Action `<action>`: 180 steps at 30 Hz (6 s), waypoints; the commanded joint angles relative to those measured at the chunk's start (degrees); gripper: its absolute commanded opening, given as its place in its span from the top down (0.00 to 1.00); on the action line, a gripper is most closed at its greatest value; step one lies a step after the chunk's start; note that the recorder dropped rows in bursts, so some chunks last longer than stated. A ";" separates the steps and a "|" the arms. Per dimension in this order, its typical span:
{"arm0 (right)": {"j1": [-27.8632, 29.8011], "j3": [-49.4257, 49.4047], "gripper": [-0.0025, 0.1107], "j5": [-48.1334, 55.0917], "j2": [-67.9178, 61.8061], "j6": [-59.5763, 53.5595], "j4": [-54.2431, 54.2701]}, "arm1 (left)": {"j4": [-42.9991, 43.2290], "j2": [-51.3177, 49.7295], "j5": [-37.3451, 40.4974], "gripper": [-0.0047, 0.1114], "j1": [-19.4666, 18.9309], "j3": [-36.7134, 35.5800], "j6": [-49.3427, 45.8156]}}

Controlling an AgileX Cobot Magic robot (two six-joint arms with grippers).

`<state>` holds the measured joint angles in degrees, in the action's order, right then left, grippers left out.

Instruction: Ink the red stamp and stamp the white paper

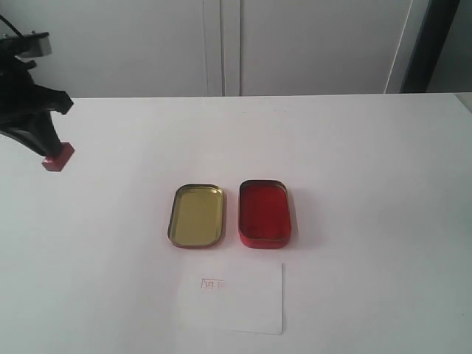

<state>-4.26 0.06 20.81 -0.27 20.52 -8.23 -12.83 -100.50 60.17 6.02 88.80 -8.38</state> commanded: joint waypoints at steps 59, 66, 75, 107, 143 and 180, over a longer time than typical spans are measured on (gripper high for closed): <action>-0.22 -0.06 0.98 -0.64 0.27 1.16 -0.38 | -54.83 -13.09 -11.82 0.96 0.71 -34.11 -42.77; -0.22 -0.06 0.98 -0.64 0.27 1.16 -0.38 | -53.68 -13.09 -13.47 0.84 0.71 -34.11 -41.07; -0.22 -0.06 0.98 -0.64 0.27 1.16 -0.38 | -52.51 -13.09 -14.08 0.57 0.71 -34.11 -40.21; -0.22 -0.06 0.98 -0.64 0.27 1.16 -0.38 | -42.37 -5.54 -19.71 0.76 -3.38 -34.00 -35.46; -0.22 -0.06 0.98 -0.64 0.27 1.14 -0.38 | -0.84 8.10 -29.47 0.96 3.59 -34.00 1.42; -0.22 -0.06 0.98 -0.64 0.27 2.31 -0.38 | 10.77 9.06 -32.57 0.96 4.02 -34.00 9.73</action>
<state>-4.26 0.06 20.81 -0.27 22.76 -8.23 -2.10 -92.23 26.77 9.85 55.03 1.01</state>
